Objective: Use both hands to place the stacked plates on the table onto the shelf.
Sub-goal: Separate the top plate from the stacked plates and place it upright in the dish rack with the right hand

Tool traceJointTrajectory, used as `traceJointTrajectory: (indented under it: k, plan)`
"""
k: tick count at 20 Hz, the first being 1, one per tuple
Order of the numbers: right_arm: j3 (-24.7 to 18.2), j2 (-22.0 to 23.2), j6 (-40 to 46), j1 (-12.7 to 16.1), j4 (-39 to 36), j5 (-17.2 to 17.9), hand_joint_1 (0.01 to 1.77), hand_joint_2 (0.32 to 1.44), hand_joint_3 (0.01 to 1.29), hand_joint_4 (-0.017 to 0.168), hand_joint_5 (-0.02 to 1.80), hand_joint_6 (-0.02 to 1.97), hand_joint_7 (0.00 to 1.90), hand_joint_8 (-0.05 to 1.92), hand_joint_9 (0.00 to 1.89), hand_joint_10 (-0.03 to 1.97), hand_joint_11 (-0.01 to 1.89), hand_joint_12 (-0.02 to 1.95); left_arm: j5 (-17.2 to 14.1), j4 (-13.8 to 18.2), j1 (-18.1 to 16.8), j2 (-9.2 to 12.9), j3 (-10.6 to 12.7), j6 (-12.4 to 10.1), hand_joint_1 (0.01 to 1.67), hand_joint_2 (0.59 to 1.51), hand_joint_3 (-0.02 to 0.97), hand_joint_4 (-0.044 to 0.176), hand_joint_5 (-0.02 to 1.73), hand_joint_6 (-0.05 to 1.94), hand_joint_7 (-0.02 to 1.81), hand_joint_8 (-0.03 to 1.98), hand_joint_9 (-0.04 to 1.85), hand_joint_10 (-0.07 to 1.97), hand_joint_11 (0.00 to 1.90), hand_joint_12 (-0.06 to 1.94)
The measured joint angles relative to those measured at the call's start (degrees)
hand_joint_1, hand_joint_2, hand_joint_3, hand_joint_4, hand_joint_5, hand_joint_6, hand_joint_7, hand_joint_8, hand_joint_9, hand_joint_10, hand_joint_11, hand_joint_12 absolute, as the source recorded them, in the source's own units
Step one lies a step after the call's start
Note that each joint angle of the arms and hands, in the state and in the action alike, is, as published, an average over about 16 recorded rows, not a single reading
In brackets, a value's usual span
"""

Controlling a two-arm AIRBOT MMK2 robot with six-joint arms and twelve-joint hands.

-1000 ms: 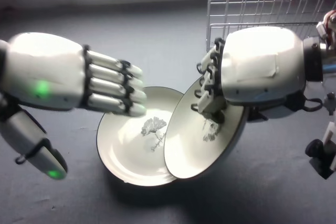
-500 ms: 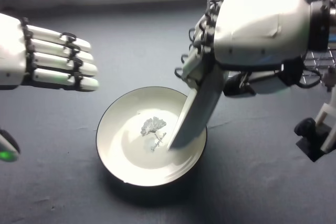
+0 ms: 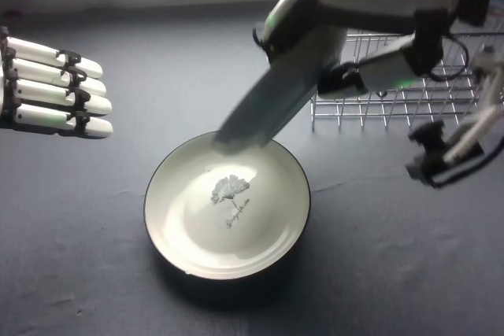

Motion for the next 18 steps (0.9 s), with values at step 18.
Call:
traceJointTrajectory:
  k: [18]
  plan:
    - [7.30,-6.10,0.83,6.89,32.41,-8.81,1.47,0.95,0.01,-0.006,0.97,0.88,1.08,0.74,1.02,0.95,0.90,1.19,-0.61,2.50,-0.76,-0.75,2.99,-0.16,0.01,0.967,0.011,0.003,0.02,0.02,0.02,0.00,0.02,0.01,0.01,0.01]
